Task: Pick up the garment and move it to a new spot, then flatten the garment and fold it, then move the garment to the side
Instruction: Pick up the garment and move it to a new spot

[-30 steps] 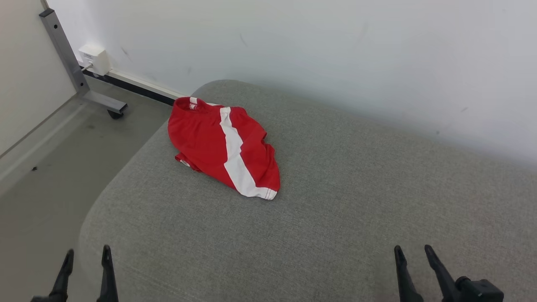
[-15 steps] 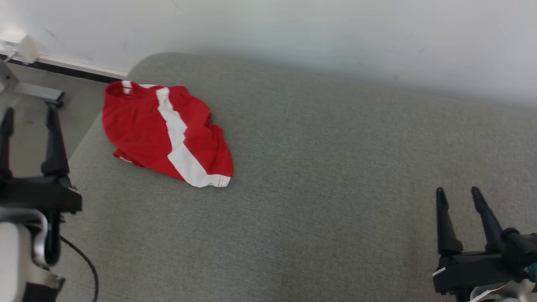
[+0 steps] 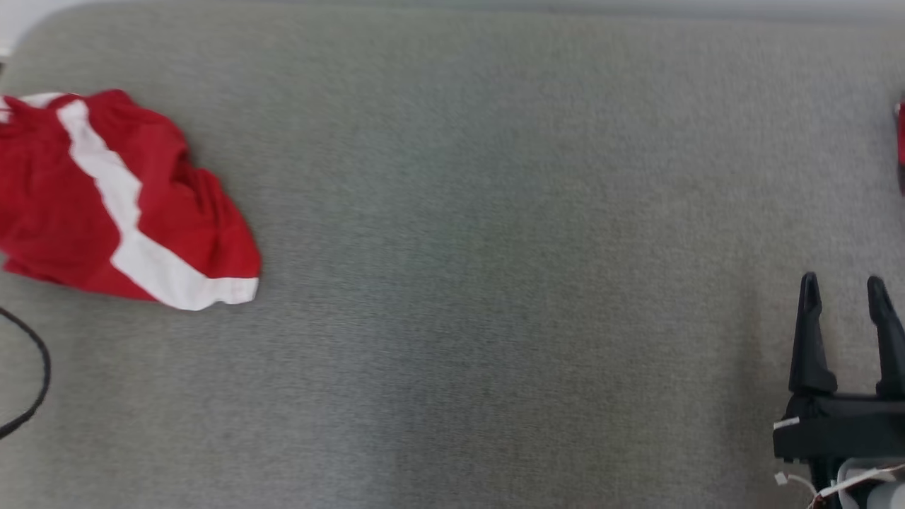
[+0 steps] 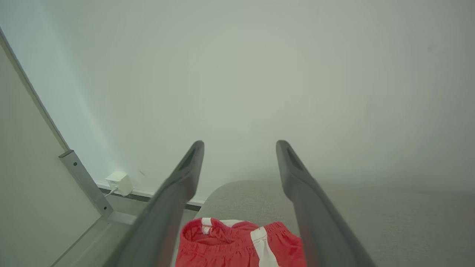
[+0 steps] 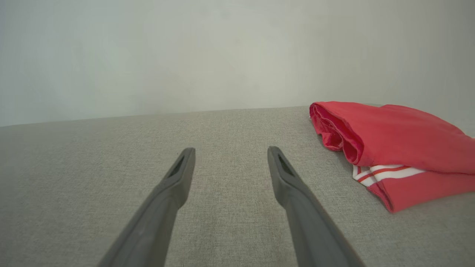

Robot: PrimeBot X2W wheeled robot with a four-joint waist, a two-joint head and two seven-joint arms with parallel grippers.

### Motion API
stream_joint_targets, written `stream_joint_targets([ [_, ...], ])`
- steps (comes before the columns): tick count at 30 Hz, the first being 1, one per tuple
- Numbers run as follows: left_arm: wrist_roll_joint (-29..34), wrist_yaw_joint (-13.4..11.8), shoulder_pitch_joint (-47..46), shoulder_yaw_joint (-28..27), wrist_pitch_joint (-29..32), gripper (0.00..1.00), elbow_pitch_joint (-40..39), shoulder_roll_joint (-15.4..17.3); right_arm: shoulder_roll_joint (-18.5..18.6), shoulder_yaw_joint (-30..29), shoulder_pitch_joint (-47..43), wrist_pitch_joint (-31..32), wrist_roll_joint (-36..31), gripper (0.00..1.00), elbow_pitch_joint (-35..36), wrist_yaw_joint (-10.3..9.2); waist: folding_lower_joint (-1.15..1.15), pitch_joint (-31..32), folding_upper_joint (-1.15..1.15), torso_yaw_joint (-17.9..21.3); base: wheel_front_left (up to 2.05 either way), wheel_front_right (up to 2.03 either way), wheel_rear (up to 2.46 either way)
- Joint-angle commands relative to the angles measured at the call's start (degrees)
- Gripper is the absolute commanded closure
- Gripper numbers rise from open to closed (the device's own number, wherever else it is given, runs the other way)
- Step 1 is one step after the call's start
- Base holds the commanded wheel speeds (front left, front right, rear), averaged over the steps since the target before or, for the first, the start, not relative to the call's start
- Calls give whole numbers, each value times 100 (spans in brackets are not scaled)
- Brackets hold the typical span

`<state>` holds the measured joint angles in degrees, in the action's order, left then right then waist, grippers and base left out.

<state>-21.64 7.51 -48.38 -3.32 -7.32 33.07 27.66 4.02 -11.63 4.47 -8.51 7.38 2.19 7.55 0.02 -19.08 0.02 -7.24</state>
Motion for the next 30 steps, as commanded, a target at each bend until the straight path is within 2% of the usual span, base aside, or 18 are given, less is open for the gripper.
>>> stream_joint_targets([
  [1,-64,-10,-81,33,37,0,120,70,-25,-6,107,14,-38,0,65,-14,-2,-613,-2,563,0,0,0],
  [4,-233,-9,-289,174,198,0,674,212,-43,-29,236,66,-83,0,185,-14,-2,-772,-2,629,0,0,0],
  [7,-360,-9,-333,236,284,0,975,246,-52,-20,283,86,-103,0,209,-14,-2,-818,-2,658,0,0,0],
  [12,-659,-9,-348,545,756,0,1645,298,-63,3,346,109,-141,0,193,-14,-2,-851,-2,708,0,0,0],
  [19,-1231,-8,-241,1024,1445,0,2200,375,-22,50,467,125,-186,0,167,-14,-2,-800,-2,808,0,0,0],
  [23,-1493,-8,-133,1195,1625,0,2417,390,11,89,501,146,-177,0,153,-14,-2,-749,-2,868,0,0,0],
  [24,-1557,-8,-118,1232,1651,28,2473,379,10,98,505,149,-181,0,153,-14,-2,-728,-2,875,0,0,0],
  [25,-1556,-8,-117,1281,1660,91,2513,398,7,109,499,150,-192,0,153,-14,-2,-704,-2,880,0,0,0],
  [26,-1548,-8,-128,1319,1565,100,2527,428,2,109,485,148,-201,0,145,-14,-2,-673,-2,879,0,0,0],
  [30,-1432,-10,-302,1417,1044,100,2541,600,-20,144,430,69,-153,0,59,-14,-2,-465,-2,843,0,0,0],
])
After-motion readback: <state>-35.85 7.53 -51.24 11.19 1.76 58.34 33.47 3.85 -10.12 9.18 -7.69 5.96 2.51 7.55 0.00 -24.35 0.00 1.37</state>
